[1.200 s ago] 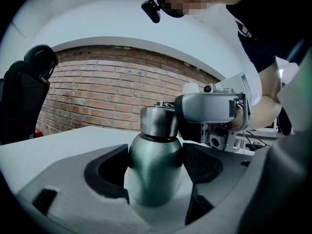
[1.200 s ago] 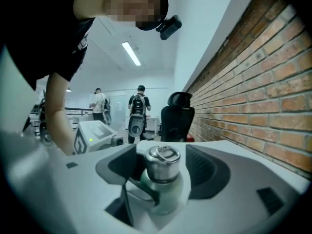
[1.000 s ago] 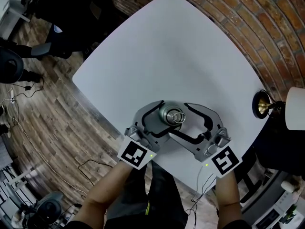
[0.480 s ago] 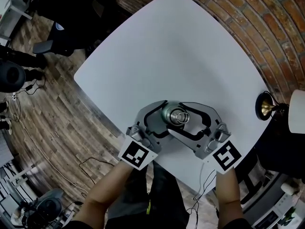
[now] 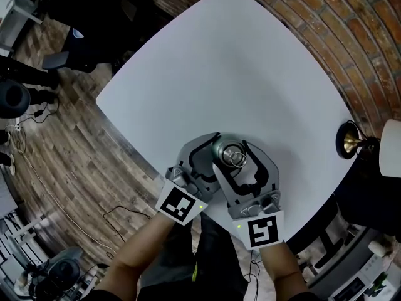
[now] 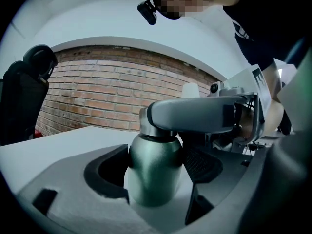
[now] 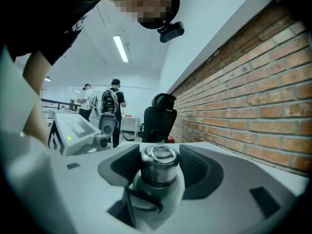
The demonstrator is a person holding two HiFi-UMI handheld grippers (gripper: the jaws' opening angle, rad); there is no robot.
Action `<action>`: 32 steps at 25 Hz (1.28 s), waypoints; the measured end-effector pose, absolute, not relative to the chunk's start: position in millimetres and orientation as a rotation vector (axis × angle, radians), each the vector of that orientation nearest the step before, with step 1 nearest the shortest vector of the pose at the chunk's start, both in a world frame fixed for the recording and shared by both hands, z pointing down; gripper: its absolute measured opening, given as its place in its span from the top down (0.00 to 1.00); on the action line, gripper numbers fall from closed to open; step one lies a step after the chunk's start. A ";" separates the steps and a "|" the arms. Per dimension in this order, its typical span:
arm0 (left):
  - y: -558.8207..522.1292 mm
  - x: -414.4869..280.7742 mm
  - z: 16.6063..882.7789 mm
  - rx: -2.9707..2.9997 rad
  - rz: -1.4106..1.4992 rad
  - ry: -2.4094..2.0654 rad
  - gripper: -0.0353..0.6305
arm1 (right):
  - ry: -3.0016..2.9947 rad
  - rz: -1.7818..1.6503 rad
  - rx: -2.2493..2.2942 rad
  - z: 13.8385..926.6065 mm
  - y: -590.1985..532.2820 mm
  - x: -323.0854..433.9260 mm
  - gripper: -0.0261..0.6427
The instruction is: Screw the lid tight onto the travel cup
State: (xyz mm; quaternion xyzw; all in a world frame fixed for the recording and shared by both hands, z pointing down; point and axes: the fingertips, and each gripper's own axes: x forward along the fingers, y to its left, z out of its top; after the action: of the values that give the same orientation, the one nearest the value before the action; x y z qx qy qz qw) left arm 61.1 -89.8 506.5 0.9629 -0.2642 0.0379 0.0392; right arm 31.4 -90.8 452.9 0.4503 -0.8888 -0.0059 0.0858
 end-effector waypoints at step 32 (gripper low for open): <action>-89.8 58.6 506.6 2.950 0.121 -0.786 0.43 | -2.777 0.014 0.425 457.8 -83.4 20.9 0.53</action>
State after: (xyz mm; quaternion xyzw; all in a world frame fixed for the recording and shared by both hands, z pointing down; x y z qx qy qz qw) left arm 58.6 -89.8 506.6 0.9647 -0.2569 0.0396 0.0432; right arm 20.9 -83.4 457.8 0.1492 -0.9749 0.0049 0.1653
